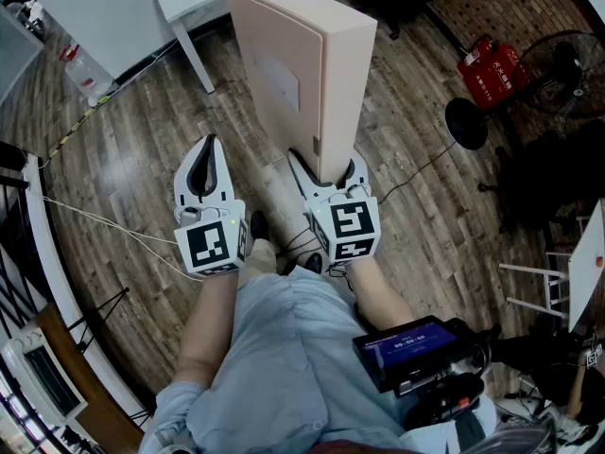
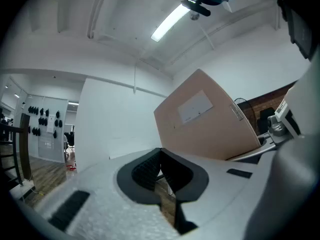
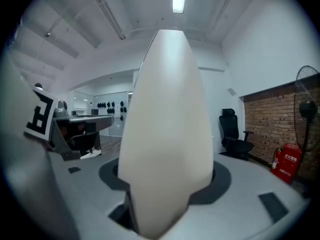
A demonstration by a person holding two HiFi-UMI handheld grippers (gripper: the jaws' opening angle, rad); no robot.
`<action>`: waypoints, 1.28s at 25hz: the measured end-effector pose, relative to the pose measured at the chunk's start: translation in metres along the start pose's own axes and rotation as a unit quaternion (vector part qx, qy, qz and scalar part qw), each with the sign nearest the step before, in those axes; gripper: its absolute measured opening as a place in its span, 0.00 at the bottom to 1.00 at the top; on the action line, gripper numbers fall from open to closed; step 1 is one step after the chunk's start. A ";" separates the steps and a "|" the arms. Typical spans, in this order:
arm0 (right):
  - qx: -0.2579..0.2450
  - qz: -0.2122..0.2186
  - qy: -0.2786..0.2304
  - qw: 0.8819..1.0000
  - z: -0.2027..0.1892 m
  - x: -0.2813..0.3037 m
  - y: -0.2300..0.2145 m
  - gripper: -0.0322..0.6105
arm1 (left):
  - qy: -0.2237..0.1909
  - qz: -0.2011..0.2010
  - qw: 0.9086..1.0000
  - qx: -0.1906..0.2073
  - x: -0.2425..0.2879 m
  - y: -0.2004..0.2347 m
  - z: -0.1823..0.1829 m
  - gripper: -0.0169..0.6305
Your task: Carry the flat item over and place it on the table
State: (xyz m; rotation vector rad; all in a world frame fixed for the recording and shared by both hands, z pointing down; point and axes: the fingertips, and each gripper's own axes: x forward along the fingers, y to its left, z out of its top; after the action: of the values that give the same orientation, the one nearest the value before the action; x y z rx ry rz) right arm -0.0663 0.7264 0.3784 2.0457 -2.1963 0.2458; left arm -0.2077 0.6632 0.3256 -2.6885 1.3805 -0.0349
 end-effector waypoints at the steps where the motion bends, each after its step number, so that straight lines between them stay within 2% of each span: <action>1: 0.000 -0.001 0.002 1.000 0.000 0.002 0.000 0.49 | 0.000 0.000 1.000 0.000 0.002 0.001 0.000 0.03; 9: 0.019 -0.003 0.011 1.000 -0.006 0.031 -0.005 0.50 | 0.008 0.002 1.000 -0.012 0.026 0.019 -0.014 0.03; 16: 0.021 -0.004 0.019 1.000 -0.005 0.097 0.010 0.50 | 0.017 0.012 1.000 -0.020 0.058 0.075 -0.039 0.03; 23: 0.020 -0.019 0.015 1.000 0.024 0.169 0.030 0.50 | 0.004 -0.002 1.000 -0.010 0.099 0.138 -0.037 0.03; 32: 0.014 -0.022 -0.012 1.000 0.066 0.221 0.033 0.50 | -0.025 -0.010 1.000 -0.003 0.138 0.173 -0.019 0.03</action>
State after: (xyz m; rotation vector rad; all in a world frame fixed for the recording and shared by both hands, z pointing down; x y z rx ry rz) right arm -0.1144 0.4997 0.3581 2.1196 -2.1718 0.2513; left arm -0.2688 0.4496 0.3197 -2.6879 1.3415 0.0349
